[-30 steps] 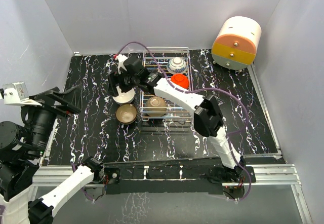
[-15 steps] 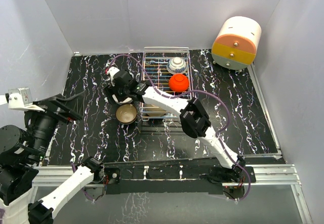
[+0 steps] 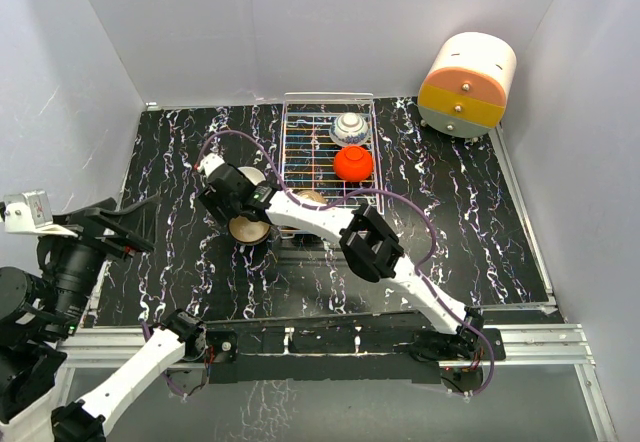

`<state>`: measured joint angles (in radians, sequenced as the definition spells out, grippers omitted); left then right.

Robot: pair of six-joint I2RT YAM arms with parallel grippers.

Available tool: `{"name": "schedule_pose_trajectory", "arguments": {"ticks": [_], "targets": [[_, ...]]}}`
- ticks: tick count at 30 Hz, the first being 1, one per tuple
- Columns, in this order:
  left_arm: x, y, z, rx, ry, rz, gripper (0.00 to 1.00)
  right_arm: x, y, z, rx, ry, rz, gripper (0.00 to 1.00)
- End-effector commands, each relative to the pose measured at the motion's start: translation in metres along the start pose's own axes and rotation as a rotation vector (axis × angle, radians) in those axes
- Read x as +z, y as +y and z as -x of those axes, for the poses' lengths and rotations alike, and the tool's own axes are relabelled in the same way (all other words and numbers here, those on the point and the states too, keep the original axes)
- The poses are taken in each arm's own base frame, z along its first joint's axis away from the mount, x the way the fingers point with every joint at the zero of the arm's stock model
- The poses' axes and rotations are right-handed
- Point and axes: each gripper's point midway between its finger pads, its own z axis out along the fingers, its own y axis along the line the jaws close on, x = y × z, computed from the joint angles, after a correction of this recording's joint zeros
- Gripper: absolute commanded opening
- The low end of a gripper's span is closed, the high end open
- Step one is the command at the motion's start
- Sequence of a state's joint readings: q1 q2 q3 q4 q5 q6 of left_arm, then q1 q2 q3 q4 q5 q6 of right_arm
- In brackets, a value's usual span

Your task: Load the bowls into the dish rack

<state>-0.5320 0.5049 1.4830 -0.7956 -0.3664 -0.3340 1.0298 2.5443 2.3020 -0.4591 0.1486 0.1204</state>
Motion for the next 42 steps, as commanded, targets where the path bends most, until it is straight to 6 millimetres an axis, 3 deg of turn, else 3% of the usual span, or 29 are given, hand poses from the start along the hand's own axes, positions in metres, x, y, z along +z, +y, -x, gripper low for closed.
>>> {"name": "schedule_pose_trajectory", "arguments": {"ticks": [1,6,11,22,26,27,31,34,42], "targets": [[-0.008,0.004,0.003,0.001,-0.013,0.007,0.94,0.001,-0.023,0.042,0.005,-0.139,-0.108,0.69],[-0.010,0.007,0.003,0.014,-0.009,0.019,0.94,0.008,-0.021,0.045,-0.004,-0.156,-0.102,0.60],[-0.012,0.009,0.003,0.012,-0.014,0.021,0.94,0.013,-0.024,0.043,-0.029,-0.156,-0.110,0.57],[-0.015,0.015,-0.001,0.016,-0.010,0.042,0.95,0.020,-0.027,0.039,0.024,-0.150,-0.053,0.28],[-0.018,0.020,-0.001,0.015,-0.016,0.059,0.95,0.019,-0.021,0.040,0.046,-0.154,0.005,0.09],[-0.018,0.020,-0.001,0.015,-0.016,0.060,0.95,0.017,-0.020,0.043,0.053,-0.161,0.013,0.08],[-0.019,0.021,-0.001,0.014,-0.018,0.065,0.95,-0.001,-0.009,0.060,0.069,-0.210,0.079,0.08],[-0.018,0.022,-0.002,0.014,-0.015,0.070,0.95,-0.023,0.004,0.085,0.103,-0.293,0.175,0.08],[-0.018,0.022,0.001,0.016,-0.018,0.077,0.95,-0.122,0.024,0.165,0.250,-0.557,0.579,0.08]]}}
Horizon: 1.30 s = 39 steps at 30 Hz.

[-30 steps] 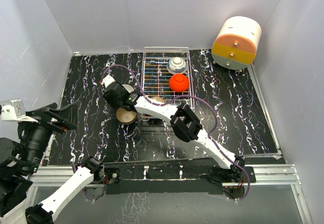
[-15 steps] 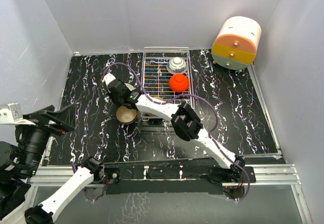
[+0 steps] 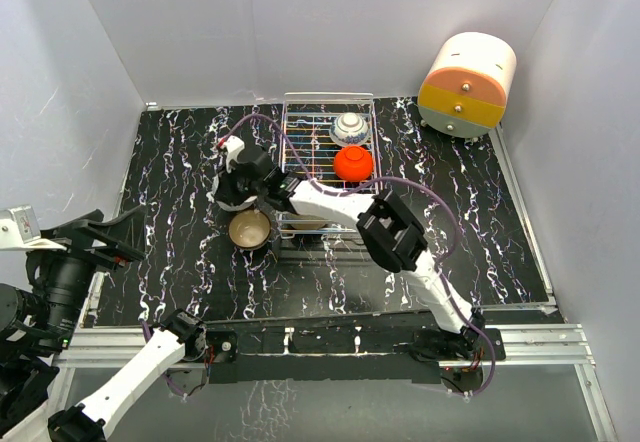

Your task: Load the bowls into the dish rack

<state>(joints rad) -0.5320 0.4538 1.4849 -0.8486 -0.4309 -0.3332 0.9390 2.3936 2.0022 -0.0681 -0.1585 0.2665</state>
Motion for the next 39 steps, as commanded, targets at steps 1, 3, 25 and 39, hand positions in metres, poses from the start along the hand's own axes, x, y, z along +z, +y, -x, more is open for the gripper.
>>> {"name": "schedule_pose_trajectory", "arguments": {"ticks": [1,3,25,39], "targets": [[0.000,0.002,0.002,0.016,0.002,0.014,0.95,-0.077,0.075,0.142,0.058,-0.361,0.368,0.08],[0.001,0.001,0.003,0.018,0.003,0.013,0.95,-0.096,0.074,0.155,0.086,-0.396,0.419,0.08],[0.026,-0.022,0.003,0.024,0.038,-0.032,0.95,-0.229,-0.102,0.171,0.529,-0.656,0.461,0.08],[0.031,-0.024,0.004,0.026,0.042,-0.028,0.95,-0.185,-0.167,0.126,0.882,-0.639,0.337,0.08]]}}
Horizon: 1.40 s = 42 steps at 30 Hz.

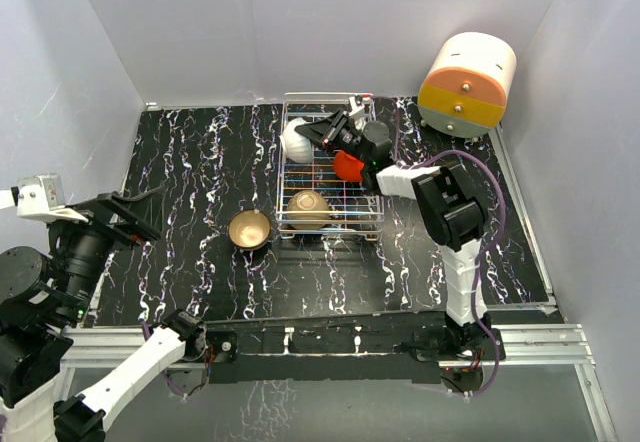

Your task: Load the bowls into the dish rack

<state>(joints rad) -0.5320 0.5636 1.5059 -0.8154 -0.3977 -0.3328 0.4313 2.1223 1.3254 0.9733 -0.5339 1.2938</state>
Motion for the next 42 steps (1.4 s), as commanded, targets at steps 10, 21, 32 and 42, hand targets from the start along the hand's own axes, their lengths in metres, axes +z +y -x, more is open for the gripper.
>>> {"name": "schedule_pose_trajectory", "arguments": {"ticks": [10,21,32,42], "targets": [[0.004,-0.004,0.011,0.019,-0.021,-0.001,0.95,-0.003,-0.045,0.014,0.216,-0.157,-0.137,0.08],[0.008,-0.002,0.010,0.034,-0.011,0.015,0.95,-0.025,-0.087,0.005,0.368,-0.197,-0.264,0.10],[0.012,-0.002,0.009,0.047,0.000,0.024,0.95,-0.054,-0.103,0.013,0.391,-0.242,-0.349,0.12],[0.015,-0.002,0.003,0.055,0.010,0.027,0.95,-0.048,-0.091,0.018,0.400,-0.219,-0.265,0.08]]}}
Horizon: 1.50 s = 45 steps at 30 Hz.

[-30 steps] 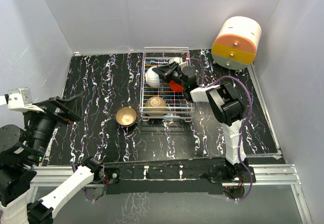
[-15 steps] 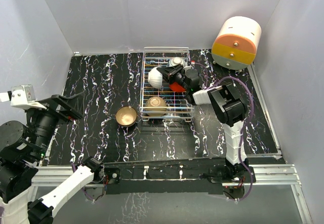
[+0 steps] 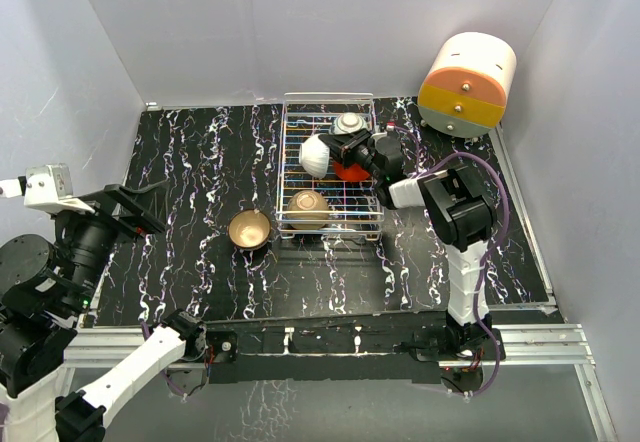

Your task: Load the bowls into the dish rack

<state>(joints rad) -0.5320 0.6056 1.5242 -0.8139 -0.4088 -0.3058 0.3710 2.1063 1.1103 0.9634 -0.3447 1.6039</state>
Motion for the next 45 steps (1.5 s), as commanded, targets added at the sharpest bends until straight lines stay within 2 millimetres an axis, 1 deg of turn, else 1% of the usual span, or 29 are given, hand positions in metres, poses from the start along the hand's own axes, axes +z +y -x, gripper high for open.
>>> {"name": "schedule_pose_trajectory", "arguments": {"ticks": [1,5,8,9,11,14,17,19,24,26,28,32,36,40,42,43,45], "targets": [[0.005,0.000,0.003,0.020,-0.007,0.009,0.95,0.008,-0.014,0.003,0.002,-0.003,-0.041,0.08],[0.004,0.000,0.008,0.021,-0.019,0.008,0.95,0.024,-0.005,-0.001,0.004,0.000,-0.038,0.08],[0.004,-0.001,0.011,0.025,-0.024,0.006,0.95,0.034,0.006,-0.006,0.060,0.018,0.030,0.08],[0.005,-0.002,0.011,0.028,-0.023,0.004,0.95,0.038,0.006,-0.007,0.077,0.024,0.050,0.08],[0.005,-0.003,0.012,0.032,-0.020,0.003,0.96,0.047,0.012,-0.011,0.102,0.037,0.077,0.08],[0.006,-0.004,0.014,0.034,-0.023,0.003,0.96,0.059,0.012,-0.017,0.110,0.037,0.066,0.08],[0.005,-0.003,0.016,0.031,-0.030,0.003,0.96,0.065,0.002,-0.017,0.133,0.013,0.024,0.08],[0.005,-0.003,0.016,0.030,-0.030,0.005,0.96,0.063,-0.008,-0.014,0.151,-0.017,-0.013,0.08],[0.005,-0.001,0.014,0.034,-0.023,0.012,0.96,0.045,-0.024,-0.001,0.147,-0.108,-0.085,0.10],[0.005,-0.001,0.013,0.035,-0.020,0.013,0.96,0.040,-0.031,0.001,0.148,-0.111,-0.107,0.17],[0.004,0.000,0.013,0.035,-0.020,0.016,0.96,0.037,-0.039,0.002,0.153,-0.104,-0.124,0.21],[0.002,0.002,0.013,0.032,-0.025,0.025,0.96,0.030,-0.046,0.002,0.155,-0.105,-0.140,0.25],[0.001,0.004,0.011,0.034,-0.017,0.030,0.96,0.025,-0.045,0.006,0.128,-0.126,-0.158,0.29],[0.001,0.004,0.011,0.033,-0.019,0.027,0.96,0.019,-0.041,0.014,0.089,-0.152,-0.182,0.29],[0.000,0.004,0.011,0.030,-0.022,0.027,0.96,0.016,-0.040,0.017,0.071,-0.158,-0.191,0.26],[0.000,0.004,0.011,0.029,-0.023,0.028,0.96,0.014,-0.039,0.017,0.063,-0.159,-0.193,0.23],[0.000,0.004,0.011,0.025,-0.025,0.027,0.96,0.012,-0.039,0.017,0.041,-0.156,-0.193,0.13]]}}
